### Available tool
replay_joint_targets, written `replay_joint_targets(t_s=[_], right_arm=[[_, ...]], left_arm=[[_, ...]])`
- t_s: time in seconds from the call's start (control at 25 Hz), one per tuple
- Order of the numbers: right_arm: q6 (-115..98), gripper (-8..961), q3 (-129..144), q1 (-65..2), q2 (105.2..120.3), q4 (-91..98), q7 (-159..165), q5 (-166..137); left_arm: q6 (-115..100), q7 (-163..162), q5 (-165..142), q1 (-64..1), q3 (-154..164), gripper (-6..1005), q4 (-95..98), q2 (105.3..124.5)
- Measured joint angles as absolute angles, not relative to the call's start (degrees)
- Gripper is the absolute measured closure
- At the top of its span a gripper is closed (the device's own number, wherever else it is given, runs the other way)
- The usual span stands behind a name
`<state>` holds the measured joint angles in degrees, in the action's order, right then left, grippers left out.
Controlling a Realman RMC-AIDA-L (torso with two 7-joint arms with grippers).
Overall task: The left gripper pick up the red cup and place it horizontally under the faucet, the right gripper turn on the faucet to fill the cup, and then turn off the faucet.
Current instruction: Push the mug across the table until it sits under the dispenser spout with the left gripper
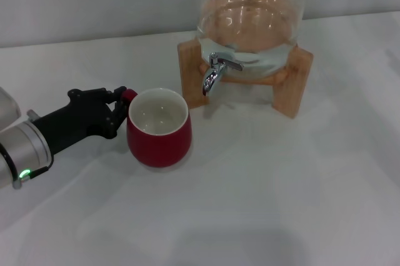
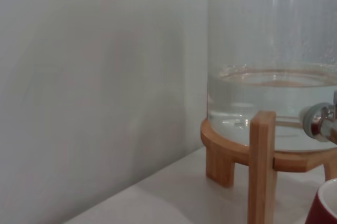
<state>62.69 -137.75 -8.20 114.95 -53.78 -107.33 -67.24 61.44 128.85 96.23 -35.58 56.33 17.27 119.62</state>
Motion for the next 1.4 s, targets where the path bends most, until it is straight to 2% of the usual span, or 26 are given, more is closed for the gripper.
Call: replay_joint_targets(t_s=[0.44, 1.4], right_arm=[[62.78, 322, -137.72, -8.35, 114.96, -53.77, -107.58, -67.24], [63.40, 321, -137.72, -8.38, 114.96, -53.61, -107.86, -67.24]], left_arm=[[59.94, 127.93, 95.88, -39.18, 56.93, 849, 13.18, 119.70], [55.90, 124.93, 95.81, -42.69, 60.65, 850, 13.10, 119.71]])
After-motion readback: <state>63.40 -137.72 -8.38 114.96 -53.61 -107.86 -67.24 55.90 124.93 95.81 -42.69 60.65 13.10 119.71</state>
